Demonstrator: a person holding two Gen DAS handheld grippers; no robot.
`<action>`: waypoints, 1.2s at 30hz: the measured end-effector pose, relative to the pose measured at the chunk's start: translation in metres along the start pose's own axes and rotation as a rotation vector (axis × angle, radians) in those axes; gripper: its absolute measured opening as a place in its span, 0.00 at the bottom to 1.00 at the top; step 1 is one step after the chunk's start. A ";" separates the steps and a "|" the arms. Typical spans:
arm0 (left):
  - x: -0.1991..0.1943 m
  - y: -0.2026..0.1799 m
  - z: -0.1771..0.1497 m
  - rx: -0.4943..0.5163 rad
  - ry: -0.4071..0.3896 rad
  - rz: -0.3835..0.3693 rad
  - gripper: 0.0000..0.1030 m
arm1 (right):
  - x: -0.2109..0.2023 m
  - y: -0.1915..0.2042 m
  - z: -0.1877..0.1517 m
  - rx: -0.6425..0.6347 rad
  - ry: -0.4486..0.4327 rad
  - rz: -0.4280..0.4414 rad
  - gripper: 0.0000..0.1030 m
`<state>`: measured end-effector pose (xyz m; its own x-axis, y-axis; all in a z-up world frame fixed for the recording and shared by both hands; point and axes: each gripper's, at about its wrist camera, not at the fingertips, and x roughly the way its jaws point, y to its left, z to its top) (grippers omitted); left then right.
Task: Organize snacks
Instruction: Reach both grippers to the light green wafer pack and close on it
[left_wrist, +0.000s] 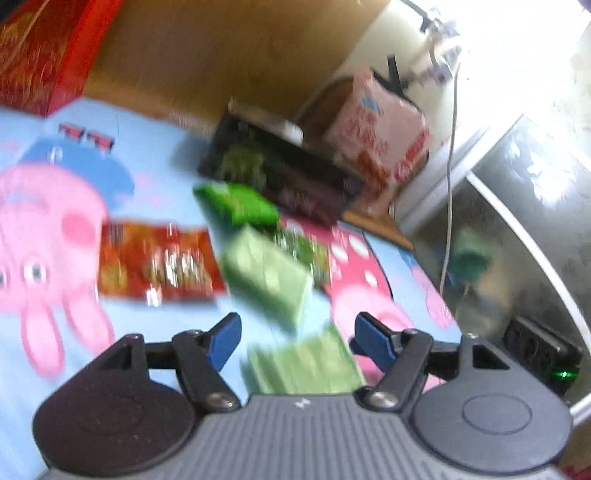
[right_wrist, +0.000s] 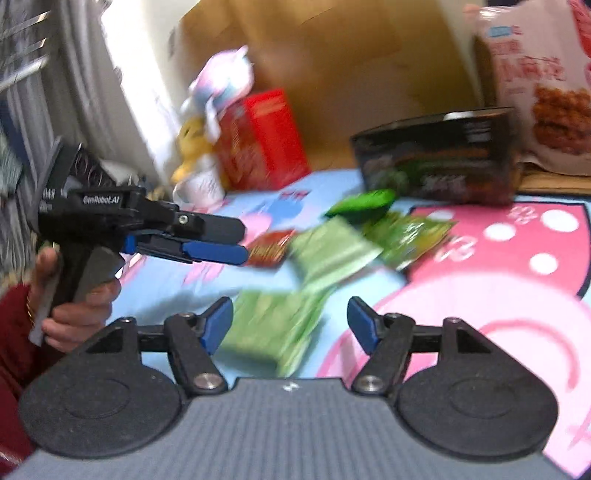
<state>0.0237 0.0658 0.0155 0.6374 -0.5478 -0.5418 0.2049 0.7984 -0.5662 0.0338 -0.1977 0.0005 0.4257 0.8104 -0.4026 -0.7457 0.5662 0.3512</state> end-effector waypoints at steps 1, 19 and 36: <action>0.002 0.000 -0.007 -0.008 0.012 0.002 0.68 | 0.001 0.006 -0.005 -0.015 0.011 0.002 0.69; 0.003 -0.013 -0.045 0.111 -0.038 -0.056 0.62 | 0.010 0.068 -0.039 -0.203 0.020 -0.200 0.65; 0.003 -0.013 -0.047 0.112 -0.046 -0.054 0.64 | 0.009 0.063 -0.039 -0.147 -0.001 -0.269 0.65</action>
<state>-0.0123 0.0420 -0.0074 0.6560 -0.5807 -0.4821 0.3198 0.7924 -0.5194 -0.0293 -0.1605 -0.0143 0.6183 0.6345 -0.4638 -0.6723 0.7326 0.1059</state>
